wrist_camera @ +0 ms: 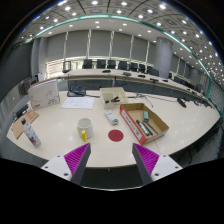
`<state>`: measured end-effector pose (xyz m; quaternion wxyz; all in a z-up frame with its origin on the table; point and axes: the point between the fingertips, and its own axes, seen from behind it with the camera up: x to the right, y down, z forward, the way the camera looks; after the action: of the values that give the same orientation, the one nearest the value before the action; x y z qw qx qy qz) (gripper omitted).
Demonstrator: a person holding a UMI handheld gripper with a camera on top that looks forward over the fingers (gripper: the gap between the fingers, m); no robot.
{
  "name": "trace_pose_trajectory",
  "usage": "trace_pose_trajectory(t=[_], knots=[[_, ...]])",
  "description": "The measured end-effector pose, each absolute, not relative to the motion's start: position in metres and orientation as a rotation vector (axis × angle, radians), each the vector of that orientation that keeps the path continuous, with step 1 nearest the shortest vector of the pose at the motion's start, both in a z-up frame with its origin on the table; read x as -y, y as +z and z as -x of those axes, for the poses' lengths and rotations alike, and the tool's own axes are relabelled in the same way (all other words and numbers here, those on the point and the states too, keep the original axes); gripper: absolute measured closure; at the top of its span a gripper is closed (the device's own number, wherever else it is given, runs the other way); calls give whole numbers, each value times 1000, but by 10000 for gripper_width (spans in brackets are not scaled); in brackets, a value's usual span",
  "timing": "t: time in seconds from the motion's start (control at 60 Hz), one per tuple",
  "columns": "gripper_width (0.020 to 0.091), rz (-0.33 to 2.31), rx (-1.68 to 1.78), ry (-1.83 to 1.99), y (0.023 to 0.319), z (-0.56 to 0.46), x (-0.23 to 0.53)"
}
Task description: Pour water
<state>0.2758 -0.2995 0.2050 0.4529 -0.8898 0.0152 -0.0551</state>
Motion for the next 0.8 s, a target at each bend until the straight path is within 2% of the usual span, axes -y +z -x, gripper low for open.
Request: trace_pose_trajectory(t=[0.15, 0.433, 0.8], knots=[[246, 2209, 4, -120, 200, -250, 298], [243, 2206, 97, -59, 178, -130, 291], [240, 2126, 204, 135, 115, 84, 290]])
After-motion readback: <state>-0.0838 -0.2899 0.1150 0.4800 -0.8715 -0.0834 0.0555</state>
